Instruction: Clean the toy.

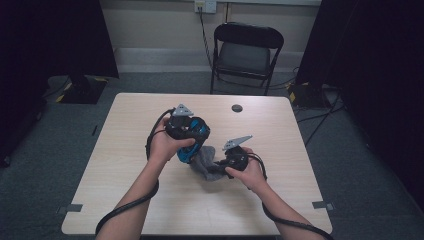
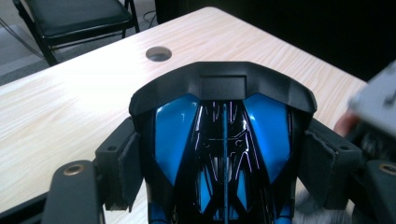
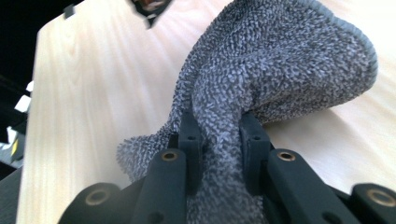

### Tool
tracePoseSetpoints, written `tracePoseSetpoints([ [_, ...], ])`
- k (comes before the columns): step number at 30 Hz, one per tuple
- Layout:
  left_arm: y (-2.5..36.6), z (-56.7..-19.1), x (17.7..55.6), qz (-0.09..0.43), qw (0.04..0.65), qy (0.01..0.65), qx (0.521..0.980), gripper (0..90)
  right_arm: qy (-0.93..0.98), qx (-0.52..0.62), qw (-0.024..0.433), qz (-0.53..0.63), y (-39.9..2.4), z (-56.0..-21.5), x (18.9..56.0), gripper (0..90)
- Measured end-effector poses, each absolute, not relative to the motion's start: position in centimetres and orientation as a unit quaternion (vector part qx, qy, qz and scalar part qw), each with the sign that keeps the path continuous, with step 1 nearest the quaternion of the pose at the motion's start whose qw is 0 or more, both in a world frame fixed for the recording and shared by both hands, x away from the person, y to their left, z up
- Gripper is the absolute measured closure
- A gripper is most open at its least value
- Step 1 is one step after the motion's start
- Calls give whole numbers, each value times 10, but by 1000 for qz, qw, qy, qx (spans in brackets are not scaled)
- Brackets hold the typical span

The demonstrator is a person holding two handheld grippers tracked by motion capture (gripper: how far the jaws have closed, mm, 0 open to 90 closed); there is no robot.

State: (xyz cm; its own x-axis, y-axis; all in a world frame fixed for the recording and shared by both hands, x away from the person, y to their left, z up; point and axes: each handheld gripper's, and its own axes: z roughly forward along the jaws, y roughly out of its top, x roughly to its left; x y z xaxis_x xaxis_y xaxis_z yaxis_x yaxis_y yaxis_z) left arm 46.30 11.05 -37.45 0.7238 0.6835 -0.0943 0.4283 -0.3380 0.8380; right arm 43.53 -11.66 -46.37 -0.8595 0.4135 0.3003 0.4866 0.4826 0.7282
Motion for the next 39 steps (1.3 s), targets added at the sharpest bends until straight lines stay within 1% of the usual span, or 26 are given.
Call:
tracePoseSetpoints([
  [14, 133, -399, 463, 132, 435, 372, 809, 254, -840, -314, -6, -443, -168, -447, 454, 746],
  [23, 145, -420, 462, 127, 414, 390, 813, 254, -823, -353, -24, -444, -202, -450, 460, 746],
  [31, 148, -432, 466, 122, 400, 401, 815, 254, -818, -369, -42, -440, -220, -449, 466, 742],
  [39, 149, -444, 473, 113, 393, 416, 813, 253, -810, -394, -52, -431, -239, -458, 470, 736],
])
